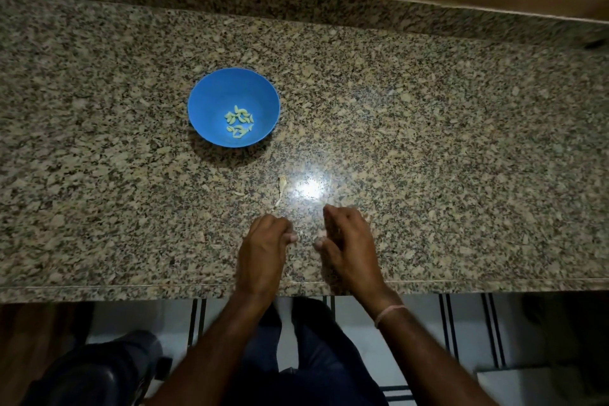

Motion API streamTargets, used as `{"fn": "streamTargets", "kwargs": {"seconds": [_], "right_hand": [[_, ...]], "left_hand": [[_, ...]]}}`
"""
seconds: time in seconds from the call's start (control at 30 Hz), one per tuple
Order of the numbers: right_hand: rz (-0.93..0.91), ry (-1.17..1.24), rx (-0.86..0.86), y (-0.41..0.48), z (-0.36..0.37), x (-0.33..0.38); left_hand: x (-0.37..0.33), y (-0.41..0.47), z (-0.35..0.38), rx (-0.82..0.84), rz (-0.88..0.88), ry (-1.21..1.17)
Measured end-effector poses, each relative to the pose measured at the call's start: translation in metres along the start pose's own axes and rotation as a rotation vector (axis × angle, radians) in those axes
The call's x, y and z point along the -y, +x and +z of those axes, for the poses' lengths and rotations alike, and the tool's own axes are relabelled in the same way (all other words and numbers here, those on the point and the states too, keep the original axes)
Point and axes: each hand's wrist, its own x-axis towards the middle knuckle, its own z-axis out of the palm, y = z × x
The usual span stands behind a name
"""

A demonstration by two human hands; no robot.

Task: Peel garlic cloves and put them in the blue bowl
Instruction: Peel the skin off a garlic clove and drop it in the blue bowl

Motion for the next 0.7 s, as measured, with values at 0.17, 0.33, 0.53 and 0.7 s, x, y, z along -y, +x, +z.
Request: {"fn": "streamTargets", "kwargs": {"seconds": [0.17, 0.33, 0.53, 0.7], "right_hand": [[-0.140, -0.072, -0.006, 0.007, 0.028, 0.015], [-0.189, 0.032, 0.017, 0.024, 0.033, 0.022], [-0.292, -0.009, 0.170, 0.021, 0.008, 0.011], [-0.390, -0.040, 0.136, 0.034, 0.023, 0.017]], "left_hand": [[-0.003, -0.015, -0.018, -0.206, -0.259, -0.179], [0.004, -0.029, -0.016, -0.292, -0.378, -0.155], [-0.011, -0.034, -0.003, -0.345, -0.452, -0.151], [-0.019, -0.029, 0.008, -0.376, -0.506, -0.147]]}}
